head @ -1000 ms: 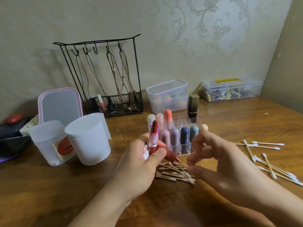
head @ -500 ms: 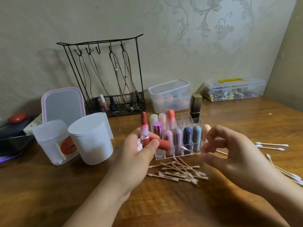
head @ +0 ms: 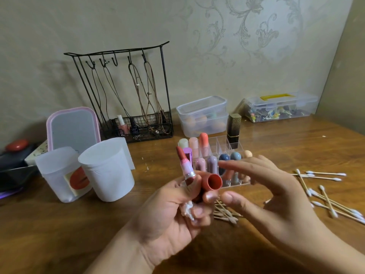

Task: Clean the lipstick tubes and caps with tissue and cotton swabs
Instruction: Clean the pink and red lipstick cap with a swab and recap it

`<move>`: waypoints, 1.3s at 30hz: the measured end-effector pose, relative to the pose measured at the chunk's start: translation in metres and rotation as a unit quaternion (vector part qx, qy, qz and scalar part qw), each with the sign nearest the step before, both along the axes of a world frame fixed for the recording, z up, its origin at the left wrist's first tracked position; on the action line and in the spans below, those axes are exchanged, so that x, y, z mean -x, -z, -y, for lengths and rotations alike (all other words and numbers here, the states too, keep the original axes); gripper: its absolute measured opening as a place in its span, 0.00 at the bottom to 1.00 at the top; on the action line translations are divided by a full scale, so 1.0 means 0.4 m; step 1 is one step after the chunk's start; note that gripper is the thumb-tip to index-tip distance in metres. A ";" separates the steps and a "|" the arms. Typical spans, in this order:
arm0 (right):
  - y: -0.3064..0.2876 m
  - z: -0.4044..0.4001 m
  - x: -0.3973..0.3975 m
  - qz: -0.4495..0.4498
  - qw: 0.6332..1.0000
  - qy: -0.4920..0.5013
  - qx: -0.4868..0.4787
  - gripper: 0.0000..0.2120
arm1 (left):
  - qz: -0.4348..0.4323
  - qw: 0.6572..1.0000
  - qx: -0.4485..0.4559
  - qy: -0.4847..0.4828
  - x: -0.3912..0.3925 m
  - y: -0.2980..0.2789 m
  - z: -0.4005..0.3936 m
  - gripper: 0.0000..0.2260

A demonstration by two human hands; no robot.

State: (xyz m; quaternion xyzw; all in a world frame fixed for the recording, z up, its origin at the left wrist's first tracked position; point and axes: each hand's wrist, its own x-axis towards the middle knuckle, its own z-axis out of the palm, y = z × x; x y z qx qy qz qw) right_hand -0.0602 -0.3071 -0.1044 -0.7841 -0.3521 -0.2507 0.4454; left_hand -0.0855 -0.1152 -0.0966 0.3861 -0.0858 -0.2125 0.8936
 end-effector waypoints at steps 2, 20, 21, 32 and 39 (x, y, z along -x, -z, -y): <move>-0.001 -0.007 0.007 -0.006 0.999 -0.043 -0.024 0.21 | -0.001 0.999 0.030 0.028 0.003 0.008 0.012 0.07; 0.007 -0.041 0.038 -0.065 0.995 -0.071 -0.016 0.17 | -0.051 0.988 0.076 -0.127 0.001 0.023 0.055 0.15; 0.009 -0.048 0.042 -0.052 0.997 -0.050 -0.022 0.17 | -0.045 0.989 0.067 -0.126 0.000 0.029 0.058 0.18; 0.005 -0.059 0.035 -0.102 0.976 -0.058 -0.183 0.10 | 0.032 0.991 0.029 -0.126 0.004 0.016 0.056 0.28; -0.007 -0.037 0.003 -0.275 0.888 -0.144 -0.339 0.18 | 0.073 0.975 -0.009 -0.212 0.013 0.007 0.074 0.06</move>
